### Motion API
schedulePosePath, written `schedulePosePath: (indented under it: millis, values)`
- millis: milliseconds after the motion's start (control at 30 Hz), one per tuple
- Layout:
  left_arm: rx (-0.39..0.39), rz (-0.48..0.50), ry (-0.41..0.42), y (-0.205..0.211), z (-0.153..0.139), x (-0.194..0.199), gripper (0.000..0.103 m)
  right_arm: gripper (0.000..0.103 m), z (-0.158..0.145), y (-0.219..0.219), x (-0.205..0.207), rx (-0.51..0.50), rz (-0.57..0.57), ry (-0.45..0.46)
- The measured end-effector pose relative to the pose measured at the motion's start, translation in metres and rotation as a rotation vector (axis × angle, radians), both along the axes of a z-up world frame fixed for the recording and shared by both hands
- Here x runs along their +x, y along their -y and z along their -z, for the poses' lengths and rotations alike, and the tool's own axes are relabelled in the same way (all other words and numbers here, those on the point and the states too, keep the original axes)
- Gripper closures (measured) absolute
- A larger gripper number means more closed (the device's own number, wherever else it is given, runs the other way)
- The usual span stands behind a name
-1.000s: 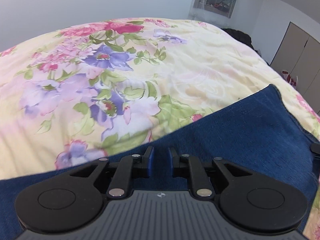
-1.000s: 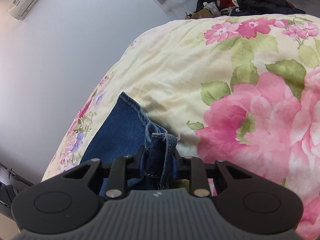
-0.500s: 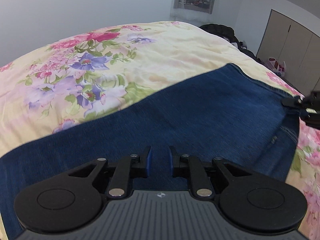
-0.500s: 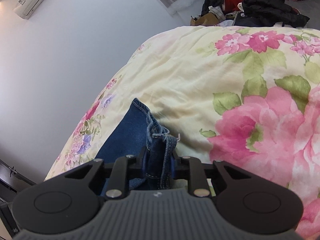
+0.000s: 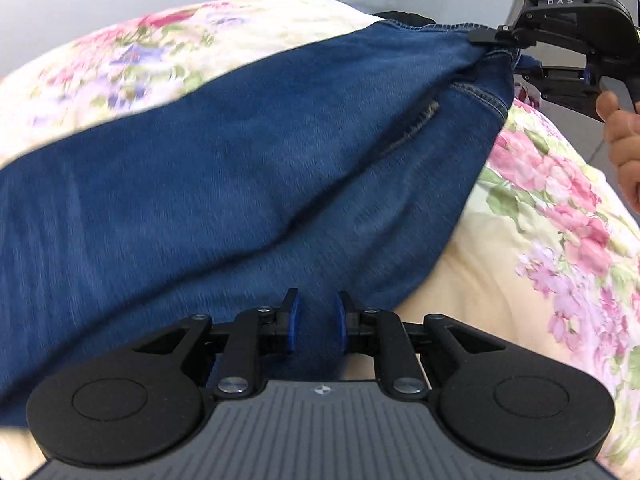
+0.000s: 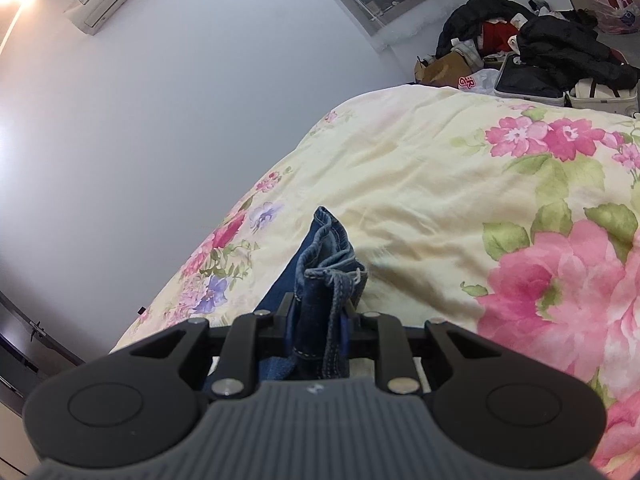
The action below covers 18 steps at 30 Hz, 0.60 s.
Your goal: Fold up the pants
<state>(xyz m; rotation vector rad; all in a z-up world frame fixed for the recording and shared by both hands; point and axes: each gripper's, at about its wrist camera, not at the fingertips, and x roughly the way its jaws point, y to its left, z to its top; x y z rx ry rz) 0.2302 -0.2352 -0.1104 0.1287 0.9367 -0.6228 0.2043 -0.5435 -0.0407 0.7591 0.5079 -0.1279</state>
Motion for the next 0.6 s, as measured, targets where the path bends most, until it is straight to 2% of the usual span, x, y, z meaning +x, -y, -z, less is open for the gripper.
schedulePosePath:
  millis: [67, 167, 267, 400, 600]
  values:
    - [-0.003, -0.014, 0.0, -0.003, 0.001, -0.007, 0.084, 0.087, -0.002, -0.003, -0.001, -0.007, -0.003, -0.001]
    - [-0.054, -0.011, -0.059, -0.011, 0.001, -0.009, 0.084, 0.087, -0.007, -0.007, -0.003, -0.013, -0.006, 0.0]
    - [-0.101, -0.037, -0.051, -0.027, -0.011, -0.012, 0.084, 0.088, -0.016, -0.016, -0.005, -0.034, -0.016, 0.016]
    - [-0.14, -0.079, 0.001, -0.063, -0.038, -0.019, 0.084, 0.088, -0.039, -0.038, -0.007, -0.098, -0.049, 0.048]
    - [-0.146, -0.234, 0.096, -0.149, -0.078, -0.024, 0.084, 0.088, -0.079, -0.091, -0.007, -0.163, -0.125, 0.126]
